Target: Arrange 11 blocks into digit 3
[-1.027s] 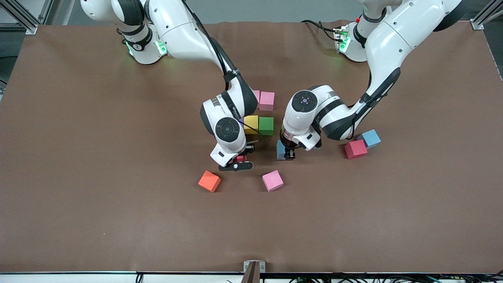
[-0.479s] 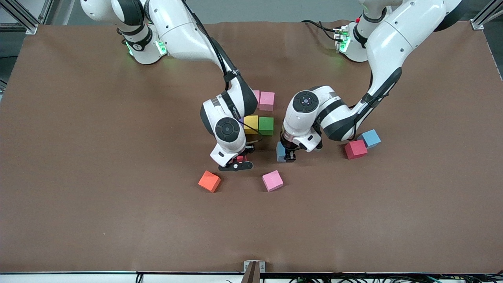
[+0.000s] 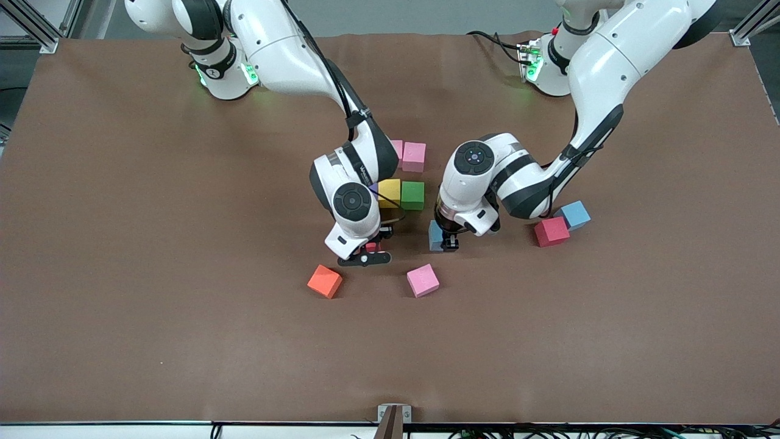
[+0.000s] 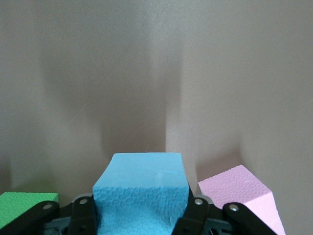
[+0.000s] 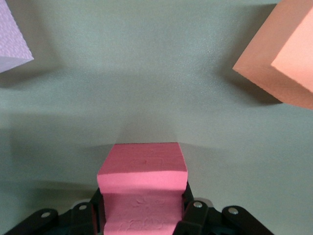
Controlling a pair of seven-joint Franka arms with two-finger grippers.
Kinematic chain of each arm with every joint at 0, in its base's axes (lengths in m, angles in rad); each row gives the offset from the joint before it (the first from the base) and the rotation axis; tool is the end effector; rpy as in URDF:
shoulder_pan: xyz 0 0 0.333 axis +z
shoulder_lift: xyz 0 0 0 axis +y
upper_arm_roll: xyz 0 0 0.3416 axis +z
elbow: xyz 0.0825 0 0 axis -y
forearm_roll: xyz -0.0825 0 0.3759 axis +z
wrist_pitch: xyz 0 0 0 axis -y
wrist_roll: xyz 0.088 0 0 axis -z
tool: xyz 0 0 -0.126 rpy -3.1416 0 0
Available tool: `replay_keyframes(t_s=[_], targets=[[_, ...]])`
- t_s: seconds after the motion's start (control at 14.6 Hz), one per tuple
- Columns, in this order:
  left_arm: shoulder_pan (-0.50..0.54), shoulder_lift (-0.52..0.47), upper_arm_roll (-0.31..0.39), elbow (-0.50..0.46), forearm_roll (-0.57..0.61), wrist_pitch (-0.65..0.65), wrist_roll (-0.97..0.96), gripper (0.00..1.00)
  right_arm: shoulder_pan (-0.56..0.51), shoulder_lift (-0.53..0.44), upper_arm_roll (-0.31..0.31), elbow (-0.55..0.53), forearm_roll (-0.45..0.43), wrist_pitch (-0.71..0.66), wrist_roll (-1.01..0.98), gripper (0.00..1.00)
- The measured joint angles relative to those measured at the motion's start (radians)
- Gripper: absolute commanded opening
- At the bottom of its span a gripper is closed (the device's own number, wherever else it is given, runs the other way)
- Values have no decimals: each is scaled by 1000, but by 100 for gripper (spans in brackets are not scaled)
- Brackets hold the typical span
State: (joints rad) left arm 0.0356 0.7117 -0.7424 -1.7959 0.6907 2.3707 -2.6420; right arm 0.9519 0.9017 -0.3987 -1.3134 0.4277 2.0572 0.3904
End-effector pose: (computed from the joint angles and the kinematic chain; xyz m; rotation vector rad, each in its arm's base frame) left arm 0.5495 -0.3821 0.2484 2.1102 2.1638 0.0465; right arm 0.5767 0.4722 0.2136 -3.1276 -0.1092 0.1539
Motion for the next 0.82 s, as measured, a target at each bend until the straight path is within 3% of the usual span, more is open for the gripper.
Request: replay_keyframes(t_s=[0.14, 0.21, 0.27, 0.82], targets=[[0, 0, 0, 0, 0, 0, 0, 29, 0, 0, 0, 0, 0, 0, 0, 6], [0, 0, 0, 0, 0, 0, 0, 29, 0, 0, 0, 0, 0, 0, 1, 24], [0, 0, 0, 0, 0, 0, 0, 29, 0, 0, 0, 0, 0, 1, 7, 99], [0, 0, 0, 0, 0, 0, 0, 29, -1, 13, 0, 1, 0, 16, 30, 100]])
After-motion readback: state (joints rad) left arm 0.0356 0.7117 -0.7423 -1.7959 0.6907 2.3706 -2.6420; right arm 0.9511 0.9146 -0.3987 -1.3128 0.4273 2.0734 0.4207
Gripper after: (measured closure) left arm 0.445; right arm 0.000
